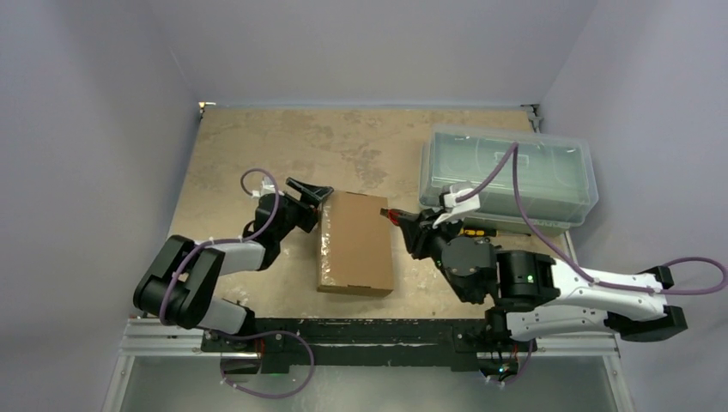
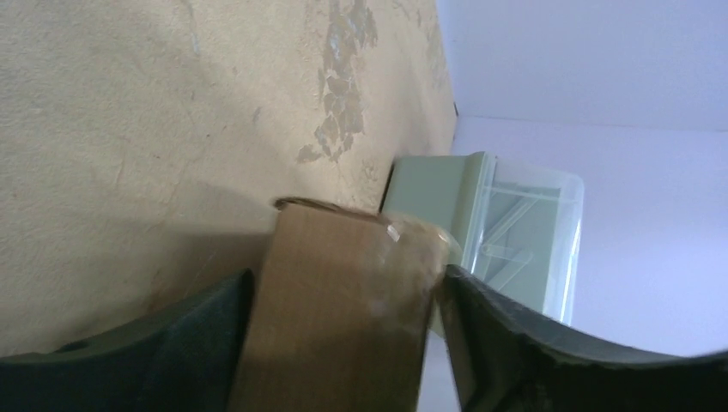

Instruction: Unpack the express box

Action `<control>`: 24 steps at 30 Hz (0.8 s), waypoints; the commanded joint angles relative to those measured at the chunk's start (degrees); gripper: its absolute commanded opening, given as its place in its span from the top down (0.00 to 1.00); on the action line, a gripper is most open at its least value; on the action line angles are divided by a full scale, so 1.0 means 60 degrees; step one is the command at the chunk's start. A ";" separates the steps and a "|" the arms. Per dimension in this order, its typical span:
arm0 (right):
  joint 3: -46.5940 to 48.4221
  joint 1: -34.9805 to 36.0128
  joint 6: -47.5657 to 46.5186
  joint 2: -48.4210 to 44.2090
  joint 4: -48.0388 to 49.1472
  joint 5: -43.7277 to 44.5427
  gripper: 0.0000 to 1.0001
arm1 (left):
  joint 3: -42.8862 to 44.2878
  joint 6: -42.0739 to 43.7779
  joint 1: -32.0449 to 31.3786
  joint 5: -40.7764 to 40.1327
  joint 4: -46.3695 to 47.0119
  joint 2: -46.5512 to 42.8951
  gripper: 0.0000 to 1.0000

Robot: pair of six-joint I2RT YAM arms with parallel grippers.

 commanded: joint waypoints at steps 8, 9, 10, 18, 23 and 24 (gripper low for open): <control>-0.0213 0.0003 0.0497 0.0947 0.0727 -0.0745 1.00 | 0.3149 0.4638 0.0123 -0.3188 -0.9766 -0.2167 0.01; -0.0313 -0.0011 0.0644 0.0981 0.0654 -0.0809 1.00 | 0.3353 0.4798 0.0181 -0.3620 -1.0427 -0.2406 0.01; -0.0404 -0.0026 0.0820 0.1042 0.0533 -0.0870 1.00 | 0.3426 0.4886 0.0298 -0.3793 -1.0892 -0.2683 0.01; -0.0915 -0.1724 0.1406 0.2097 -0.1181 -0.1974 1.00 | 0.2103 0.4455 0.0482 -0.1689 -1.1061 -0.4178 0.20; -0.1049 -0.2708 0.0862 0.2806 -0.1454 -0.2321 1.00 | 0.1269 0.4315 0.0467 -0.1472 -1.1069 -0.4200 0.45; -0.1226 -0.2912 0.0629 0.2885 -0.1130 -0.2570 1.00 | 0.1078 0.4249 0.0454 -0.1312 -1.0965 -0.4198 0.48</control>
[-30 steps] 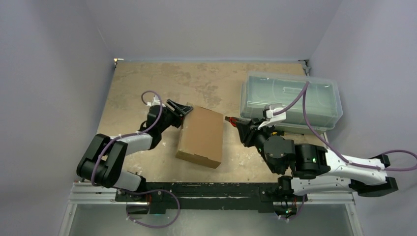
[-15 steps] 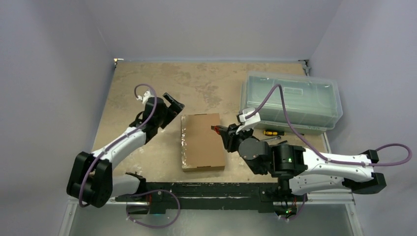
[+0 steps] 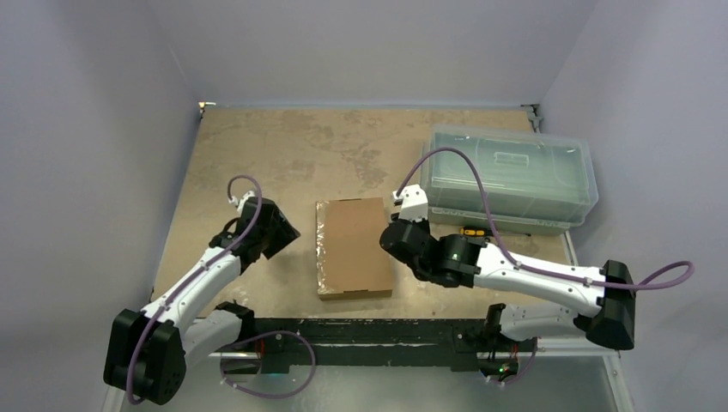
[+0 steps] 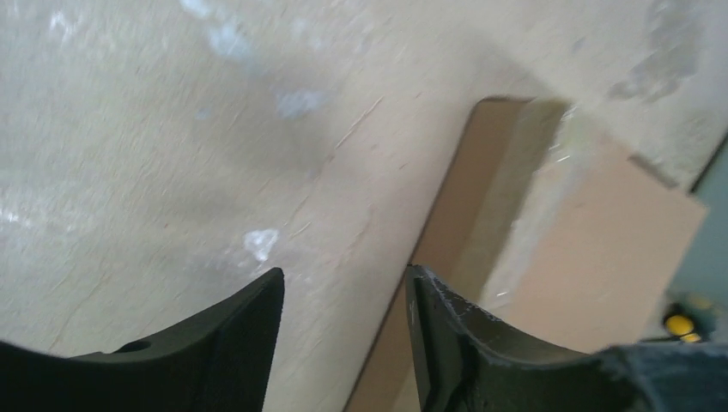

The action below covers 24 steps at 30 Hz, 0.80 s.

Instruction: Unpack the express box

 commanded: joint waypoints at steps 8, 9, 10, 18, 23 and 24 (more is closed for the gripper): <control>-0.0257 -0.2135 -0.1880 0.1246 0.3081 -0.3044 1.00 | -0.1381 -0.1830 -0.2273 0.1111 0.1706 0.0327 0.54; -0.0046 -0.2260 -0.2006 0.1526 0.3255 -0.3236 1.00 | -0.1360 -0.2020 -0.2482 0.1186 0.1954 0.0532 0.54; 0.0222 -0.2345 -0.2159 0.1782 0.3390 -0.3347 1.00 | -0.1282 -0.2152 -0.2609 0.1250 0.2173 0.0740 0.54; 0.2249 -0.2923 -0.3105 0.3024 0.2628 -0.2066 1.00 | -0.0660 -0.1631 -0.2785 0.0487 0.1367 0.0815 0.42; 0.2460 -0.2911 -0.3535 0.2308 0.1541 -0.0458 1.00 | -0.0541 -0.1115 -0.1853 -0.0162 -0.0872 -0.0656 0.28; 0.2458 -0.2892 -0.3632 0.2079 0.1504 -0.0306 1.00 | -0.0427 -0.0900 -0.1514 -0.0215 -0.1254 -0.0979 0.25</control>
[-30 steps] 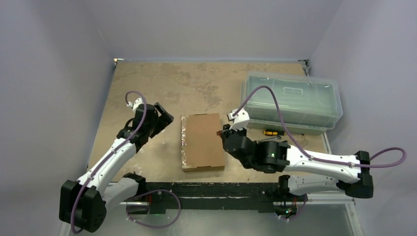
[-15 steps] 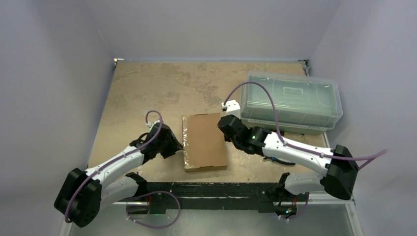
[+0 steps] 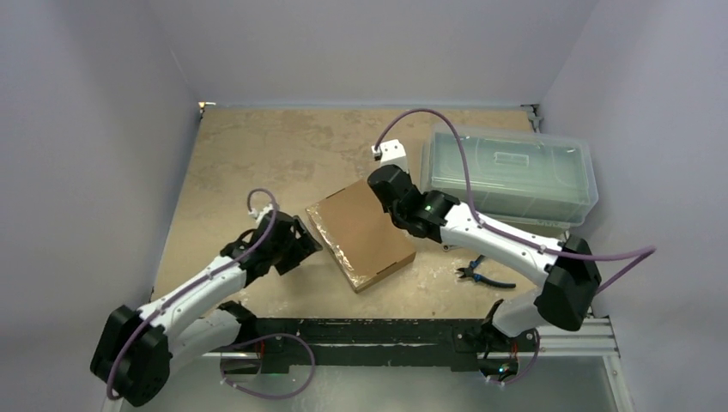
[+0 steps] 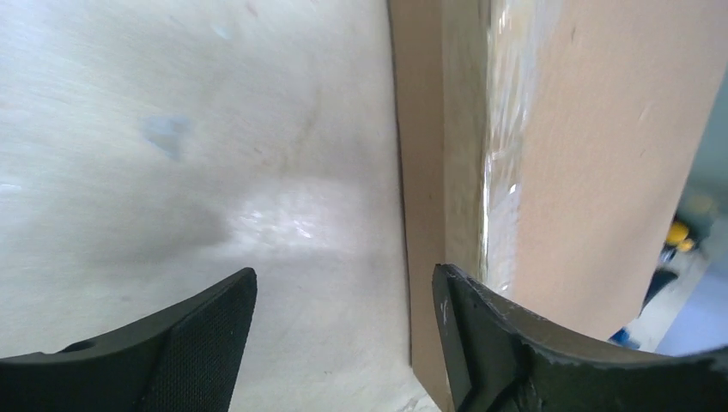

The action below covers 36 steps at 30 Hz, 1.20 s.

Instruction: Unpack the express box

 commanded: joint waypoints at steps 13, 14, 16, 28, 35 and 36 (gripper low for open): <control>-0.1332 0.2491 -0.0201 -0.1725 0.3509 -0.0919 1.00 | 0.3207 0.4281 0.2152 0.1062 0.0488 0.0440 0.12; -0.1367 0.2518 -0.0086 -0.1635 0.3654 -0.0880 1.00 | 0.3312 0.4489 0.2241 0.1546 0.0765 0.0837 0.15; -0.1562 0.2538 0.0022 -0.1531 0.4249 -0.0966 1.00 | 0.3523 0.4979 0.2399 0.2151 0.1108 0.1604 0.21; -0.1059 0.2537 -0.0075 0.0247 0.5581 -0.1656 1.00 | 0.3369 0.5843 0.3663 0.4258 0.2524 0.3532 0.46; -0.0788 0.2538 -0.0243 0.0849 0.5789 -0.1446 1.00 | 0.3243 0.5952 0.3844 0.4584 0.2512 0.3776 0.56; -0.0757 0.2531 -0.0265 0.0882 0.5787 -0.1438 1.00 | 0.3241 0.5954 0.3844 0.4533 0.2442 0.3817 0.57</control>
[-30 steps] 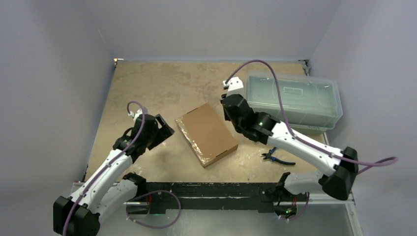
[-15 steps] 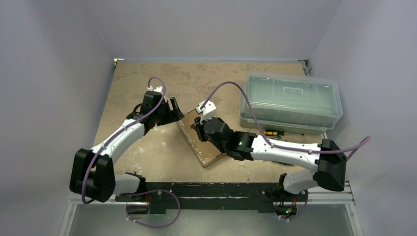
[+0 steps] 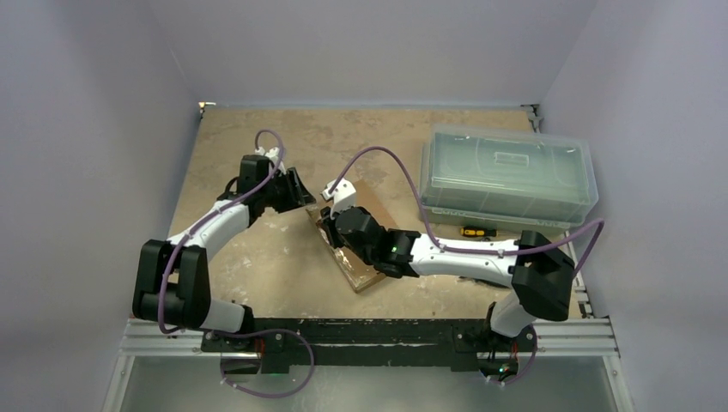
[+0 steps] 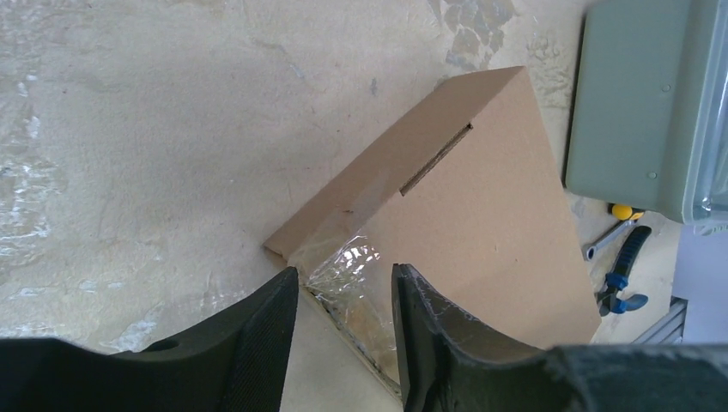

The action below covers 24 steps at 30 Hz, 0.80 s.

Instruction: Unpack the express box

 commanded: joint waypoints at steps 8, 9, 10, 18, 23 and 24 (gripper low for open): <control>0.0675 0.0002 -0.0165 0.0187 0.0405 0.0306 1.00 | 0.0081 0.0477 0.0027 0.0078 -0.0168 0.0405 0.64; 0.0641 -0.0001 -0.0162 0.0163 0.0409 0.0332 1.00 | 0.0096 0.0550 0.0027 0.0053 -0.0216 0.0402 0.64; 0.0622 0.0000 -0.0162 0.0142 0.0420 0.0341 1.00 | 0.0085 0.0592 0.0027 0.0024 -0.0224 0.0355 0.62; 0.0636 -0.0005 -0.0217 0.0170 0.0319 0.0474 1.00 | 0.0005 0.0639 0.0012 -0.0347 -0.0369 0.0278 0.58; 0.0639 0.0003 -0.0305 0.0096 0.0264 0.0517 1.00 | 0.0006 0.0613 0.0012 -0.0408 -0.0386 0.0357 0.59; 0.0660 0.0003 -0.0308 0.0135 0.0213 0.0470 1.00 | 0.0010 0.0601 0.0012 -0.0392 -0.0393 0.0386 0.59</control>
